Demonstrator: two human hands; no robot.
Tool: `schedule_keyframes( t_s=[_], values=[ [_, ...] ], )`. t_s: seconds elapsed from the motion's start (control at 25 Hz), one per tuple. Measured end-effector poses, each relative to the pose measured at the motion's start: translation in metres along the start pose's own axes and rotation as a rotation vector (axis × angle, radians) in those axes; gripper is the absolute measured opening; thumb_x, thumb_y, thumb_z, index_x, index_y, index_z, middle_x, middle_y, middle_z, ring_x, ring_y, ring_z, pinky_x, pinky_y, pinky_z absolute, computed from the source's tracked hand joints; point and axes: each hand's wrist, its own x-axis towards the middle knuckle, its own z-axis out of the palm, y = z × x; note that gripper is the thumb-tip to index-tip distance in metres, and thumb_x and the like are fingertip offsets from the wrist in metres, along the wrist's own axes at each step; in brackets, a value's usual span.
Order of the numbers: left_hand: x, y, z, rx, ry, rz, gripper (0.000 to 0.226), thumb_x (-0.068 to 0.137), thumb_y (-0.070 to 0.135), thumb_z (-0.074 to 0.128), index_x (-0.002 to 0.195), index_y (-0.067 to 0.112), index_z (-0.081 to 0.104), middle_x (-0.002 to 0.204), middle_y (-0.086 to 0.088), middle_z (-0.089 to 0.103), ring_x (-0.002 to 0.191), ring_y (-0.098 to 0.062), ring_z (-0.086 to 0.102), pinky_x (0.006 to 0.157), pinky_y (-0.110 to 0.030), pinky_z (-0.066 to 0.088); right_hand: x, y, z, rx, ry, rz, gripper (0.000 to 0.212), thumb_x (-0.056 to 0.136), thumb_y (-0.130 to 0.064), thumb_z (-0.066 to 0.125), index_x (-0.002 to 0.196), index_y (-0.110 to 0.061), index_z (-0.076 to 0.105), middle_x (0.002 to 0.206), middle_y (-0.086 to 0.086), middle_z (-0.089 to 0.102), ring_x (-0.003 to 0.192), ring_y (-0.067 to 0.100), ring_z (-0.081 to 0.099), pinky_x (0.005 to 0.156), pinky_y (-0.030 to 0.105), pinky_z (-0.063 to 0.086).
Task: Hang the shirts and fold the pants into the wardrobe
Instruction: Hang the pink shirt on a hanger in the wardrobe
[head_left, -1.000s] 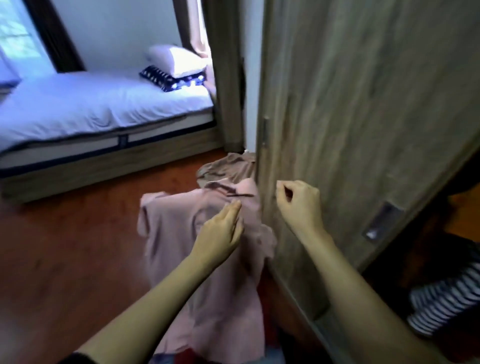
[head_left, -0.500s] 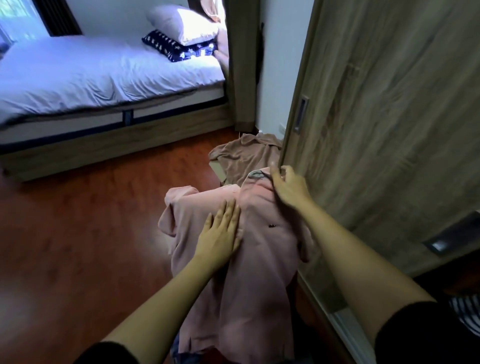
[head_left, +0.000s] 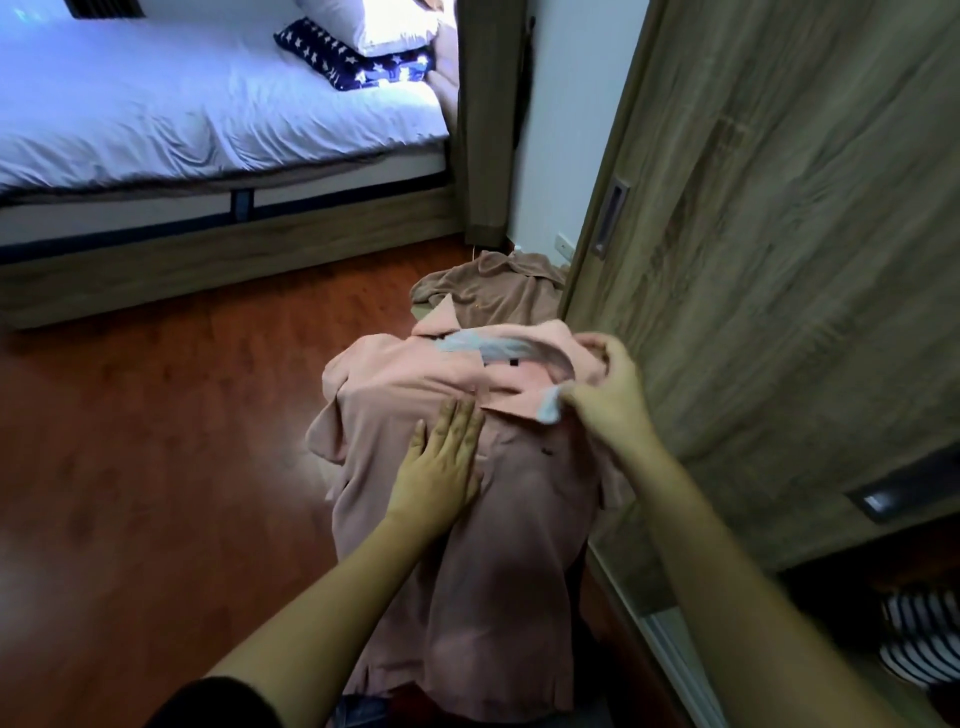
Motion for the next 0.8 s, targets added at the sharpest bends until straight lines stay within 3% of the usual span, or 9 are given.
schedule_keyframes(
  t_s=[0.08, 0.16, 0.28, 0.36, 0.44, 0.52, 0.68, 0.76, 0.8],
  values=[
    [-0.001, 0.001, 0.004, -0.002, 0.040, 0.031, 0.069, 0.081, 0.041, 0.037, 0.140, 0.006, 0.027, 0.144, -0.013, 0.043, 0.135, -0.027, 0.027, 0.098, -0.052, 0.042, -0.026, 0.021, -0.002, -0.047, 0.055, 0.038, 0.051, 0.054, -0.028, 0.068, 0.102, -0.025, 0.054, 0.105, 0.006, 0.062, 0.093, 0.022, 0.059, 0.084, 0.033, 0.049],
    [-0.005, 0.000, 0.004, -0.039, 0.098, 0.064, 0.063, 0.084, 0.040, 0.038, 0.138, 0.007, 0.035, 0.142, -0.013, 0.046, 0.134, -0.027, 0.032, 0.096, -0.052, 0.043, -0.033, 0.033, 0.000, -0.207, 0.140, 0.074, 0.045, 0.065, -0.040, 0.069, 0.102, -0.016, 0.061, 0.105, 0.011, 0.064, 0.098, 0.030, 0.060, 0.084, 0.036, 0.047],
    [-0.003, 0.000, -0.014, -0.338, 0.277, -0.052, 0.045, 0.089, 0.038, 0.043, 0.123, 0.009, 0.053, 0.126, -0.012, 0.059, 0.115, -0.030, 0.054, 0.088, -0.049, 0.051, -0.021, 0.038, 0.001, -0.468, 0.186, -0.057, 0.032, 0.085, -0.029, 0.061, 0.099, -0.001, 0.063, 0.103, 0.019, 0.064, 0.102, 0.037, 0.057, 0.084, 0.036, 0.042],
    [0.013, 0.008, -0.048, -0.654, 0.318, -0.285, 0.040, 0.090, 0.044, 0.044, 0.117, 0.015, 0.048, 0.114, -0.008, 0.061, 0.103, -0.030, 0.057, 0.080, -0.044, 0.049, -0.013, 0.042, -0.001, -0.535, 0.141, -0.090, 0.034, 0.088, -0.030, 0.057, 0.107, -0.003, 0.056, 0.106, 0.020, 0.063, 0.103, 0.039, 0.056, 0.084, 0.041, 0.043],
    [0.047, 0.012, -0.078, -0.677, 0.216, -0.531, 0.045, 0.090, 0.052, 0.044, 0.118, 0.018, 0.039, 0.113, -0.010, 0.061, 0.102, -0.034, 0.057, 0.079, -0.041, 0.046, -0.007, 0.043, 0.000, -0.524, 0.079, -0.110, 0.038, 0.088, -0.025, 0.057, 0.120, -0.006, 0.047, 0.114, 0.020, 0.058, 0.104, 0.039, 0.055, 0.084, 0.042, 0.044],
    [0.088, 0.004, -0.098, -0.500, -0.014, -0.682, 0.055, 0.087, 0.054, 0.047, 0.122, 0.012, 0.039, 0.120, -0.017, 0.058, 0.110, -0.038, 0.055, 0.084, -0.041, 0.043, -0.003, 0.046, 0.005, -0.608, 0.014, -0.202, 0.048, 0.087, -0.018, 0.058, 0.132, -0.012, 0.042, 0.117, 0.019, 0.049, 0.103, 0.038, 0.052, 0.090, 0.043, 0.043],
    [0.122, -0.012, -0.103, -0.309, -0.453, -0.718, 0.072, 0.077, 0.059, 0.059, 0.131, 0.012, 0.050, 0.134, -0.013, 0.050, 0.121, -0.033, 0.050, 0.090, -0.036, 0.044, 0.003, 0.048, 0.015, -0.744, -0.115, -0.212, 0.046, 0.092, -0.021, 0.050, 0.136, -0.034, 0.041, 0.118, 0.014, 0.035, 0.102, 0.035, 0.050, 0.093, 0.038, 0.044],
    [0.124, -0.011, -0.099, -0.313, -0.392, -0.726, 0.057, 0.082, 0.046, 0.060, 0.127, 0.012, 0.053, 0.131, -0.012, 0.053, 0.118, -0.033, 0.052, 0.088, -0.036, 0.045, 0.006, 0.048, 0.020, -0.784, -0.110, -0.184, 0.045, 0.095, -0.021, 0.042, 0.136, -0.040, 0.037, 0.122, 0.014, 0.032, 0.104, 0.036, 0.049, 0.090, 0.040, 0.043],
    [0.122, -0.011, -0.101, -0.371, -0.252, -0.758, 0.046, 0.085, 0.037, 0.057, 0.123, 0.011, 0.055, 0.127, -0.013, 0.056, 0.115, -0.034, 0.054, 0.086, -0.037, 0.045, 0.006, 0.048, 0.021, -0.816, -0.102, -0.186, 0.045, 0.095, -0.020, 0.039, 0.135, -0.041, 0.036, 0.123, 0.014, 0.031, 0.104, 0.037, 0.048, 0.088, 0.041, 0.042]
  ],
)
